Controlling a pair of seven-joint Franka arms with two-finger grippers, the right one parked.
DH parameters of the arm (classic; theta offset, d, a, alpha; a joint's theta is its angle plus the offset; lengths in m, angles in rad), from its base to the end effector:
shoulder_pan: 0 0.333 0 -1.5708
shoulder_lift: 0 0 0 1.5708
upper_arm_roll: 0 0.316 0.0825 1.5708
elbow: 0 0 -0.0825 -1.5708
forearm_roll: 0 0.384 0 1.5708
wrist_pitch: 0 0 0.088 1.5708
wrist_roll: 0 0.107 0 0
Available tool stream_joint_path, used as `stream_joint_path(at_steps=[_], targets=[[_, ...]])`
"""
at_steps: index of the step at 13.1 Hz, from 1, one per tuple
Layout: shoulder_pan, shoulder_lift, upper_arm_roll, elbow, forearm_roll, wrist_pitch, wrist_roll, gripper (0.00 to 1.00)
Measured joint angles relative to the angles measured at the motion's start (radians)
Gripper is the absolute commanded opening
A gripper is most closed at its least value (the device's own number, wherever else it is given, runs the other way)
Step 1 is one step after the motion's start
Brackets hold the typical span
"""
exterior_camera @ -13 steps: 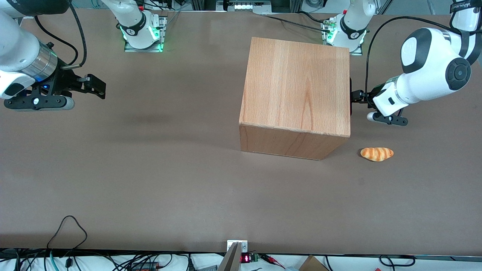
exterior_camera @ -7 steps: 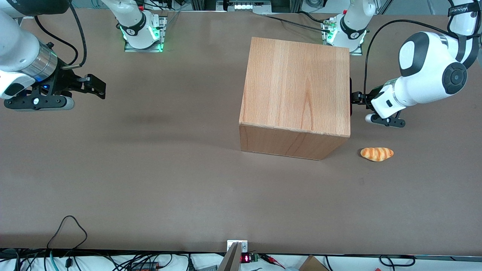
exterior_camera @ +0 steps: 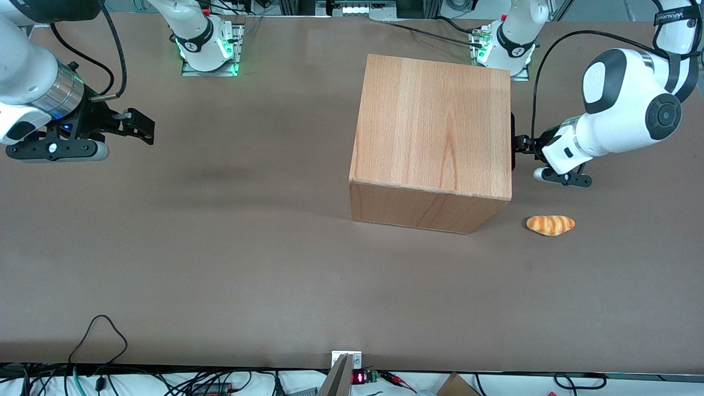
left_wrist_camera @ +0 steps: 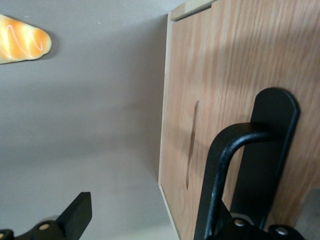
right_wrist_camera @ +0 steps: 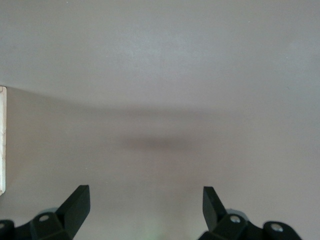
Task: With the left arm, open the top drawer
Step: 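Pull the handle with the left gripper, sliding the drawer out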
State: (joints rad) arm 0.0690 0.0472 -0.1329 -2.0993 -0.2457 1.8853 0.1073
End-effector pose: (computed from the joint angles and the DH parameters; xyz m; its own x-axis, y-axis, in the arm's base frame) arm 0.5207 -0.0511 0.3810 0.9659 -0.0923 -0.2421 -0.0333 -0.9708 0.2374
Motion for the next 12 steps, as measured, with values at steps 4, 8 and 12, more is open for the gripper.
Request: stream_joint_path(at_steps=[4, 8, 12], targets=[[0.051, -0.002, 0.004, 0.001, 0.031, -0.001, 0.016, 1.00], [0.098, -0.005, 0.006, 0.002, 0.055, -0.001, 0.020, 1.00], [0.149, -0.005, 0.007, 0.004, 0.071, -0.001, 0.023, 1.00]])
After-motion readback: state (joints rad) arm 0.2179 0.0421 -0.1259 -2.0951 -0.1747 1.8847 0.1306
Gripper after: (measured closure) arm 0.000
